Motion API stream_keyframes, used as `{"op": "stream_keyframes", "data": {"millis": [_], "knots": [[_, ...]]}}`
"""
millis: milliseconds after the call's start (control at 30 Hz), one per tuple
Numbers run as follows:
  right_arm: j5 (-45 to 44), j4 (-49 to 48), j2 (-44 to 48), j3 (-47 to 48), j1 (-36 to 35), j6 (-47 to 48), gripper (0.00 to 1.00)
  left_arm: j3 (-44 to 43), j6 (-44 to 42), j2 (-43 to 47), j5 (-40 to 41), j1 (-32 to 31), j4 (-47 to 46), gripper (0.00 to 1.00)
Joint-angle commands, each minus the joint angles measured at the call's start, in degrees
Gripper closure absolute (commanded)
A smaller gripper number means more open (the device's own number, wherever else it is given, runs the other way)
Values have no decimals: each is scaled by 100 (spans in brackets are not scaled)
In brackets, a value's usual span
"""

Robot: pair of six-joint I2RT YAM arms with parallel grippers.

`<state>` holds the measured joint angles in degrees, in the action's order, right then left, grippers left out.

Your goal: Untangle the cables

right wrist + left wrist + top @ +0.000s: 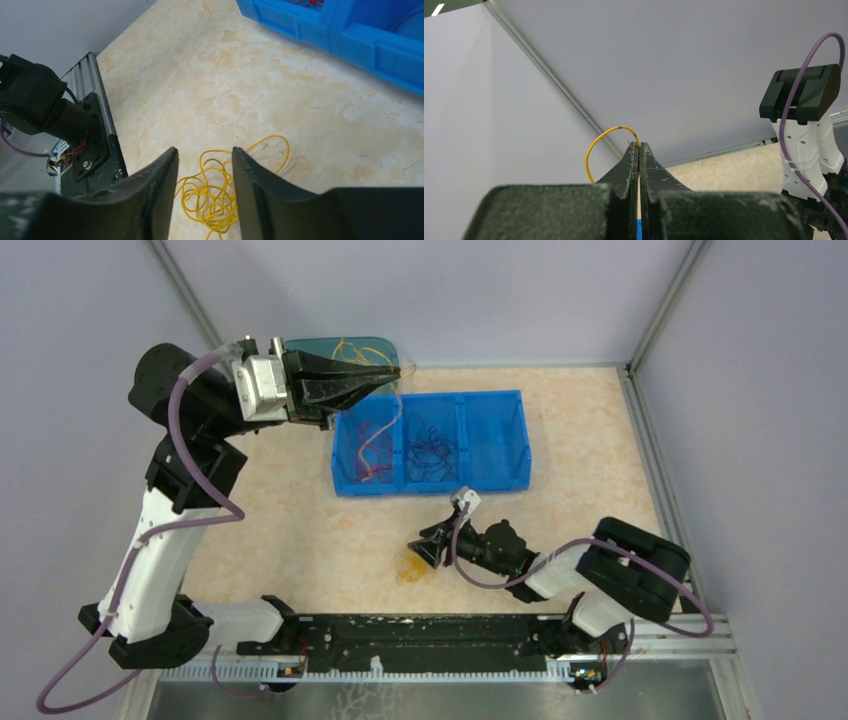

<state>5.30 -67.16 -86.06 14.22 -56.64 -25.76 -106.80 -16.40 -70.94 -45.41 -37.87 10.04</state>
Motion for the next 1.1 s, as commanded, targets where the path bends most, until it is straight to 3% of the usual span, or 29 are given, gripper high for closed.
{"op": "stream_keyframes", "data": {"millis": [0, 233, 467, 767, 1067], "knots": [[-380, 414, 1303, 317, -58, 326, 45, 326, -48, 38, 92, 7, 22, 100], [-638, 2389, 3283, 1112, 111, 1096, 29, 996, -135, 126, 49, 7, 302, 100], [-799, 3106, 4019, 1674, 153, 1970, 20, 1593, 91, 232, -161, -1, 376, 100], [-671, 2928, 3090, 2543, 174, 2988, 19, 2034, 1187, 200, -383, -1, -246, 100], [-1010, 2150, 2077, 2935, 354, 3592, 28, 2208, 2065, 183, -240, 7, -620, 100]]}}
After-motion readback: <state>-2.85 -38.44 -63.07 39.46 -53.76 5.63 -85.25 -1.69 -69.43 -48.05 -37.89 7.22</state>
